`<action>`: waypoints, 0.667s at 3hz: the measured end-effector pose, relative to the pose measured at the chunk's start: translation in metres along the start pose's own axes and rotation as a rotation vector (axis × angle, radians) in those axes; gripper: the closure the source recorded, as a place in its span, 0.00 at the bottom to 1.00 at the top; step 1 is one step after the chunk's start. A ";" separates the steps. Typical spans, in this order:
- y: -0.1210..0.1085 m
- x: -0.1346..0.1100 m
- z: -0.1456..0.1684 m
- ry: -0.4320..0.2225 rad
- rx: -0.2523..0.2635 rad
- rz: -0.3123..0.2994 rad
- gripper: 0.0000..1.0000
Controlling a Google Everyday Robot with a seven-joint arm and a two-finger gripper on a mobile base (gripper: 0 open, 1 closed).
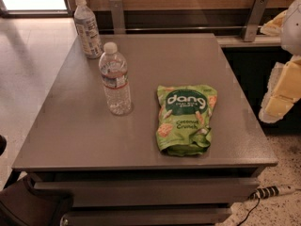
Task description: Knock blue plastic bottle over
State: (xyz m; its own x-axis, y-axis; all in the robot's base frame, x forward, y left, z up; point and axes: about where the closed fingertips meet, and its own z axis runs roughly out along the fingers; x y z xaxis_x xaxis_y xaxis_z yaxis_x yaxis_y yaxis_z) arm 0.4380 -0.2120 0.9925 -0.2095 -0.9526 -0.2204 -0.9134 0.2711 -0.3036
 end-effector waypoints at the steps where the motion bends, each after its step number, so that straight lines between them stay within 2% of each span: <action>1: 0.000 0.000 0.000 0.000 0.000 0.000 0.00; 2: -0.002 -0.001 -0.003 -0.017 0.017 0.006 0.00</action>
Offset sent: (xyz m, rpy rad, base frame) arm 0.0044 -0.0015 0.0032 0.0344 -0.0306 -0.0106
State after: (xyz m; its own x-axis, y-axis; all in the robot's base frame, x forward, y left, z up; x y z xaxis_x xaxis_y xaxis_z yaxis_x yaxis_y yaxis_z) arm 0.4395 -0.2120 0.9959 -0.2090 -0.9485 -0.2380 -0.9060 0.2794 -0.3179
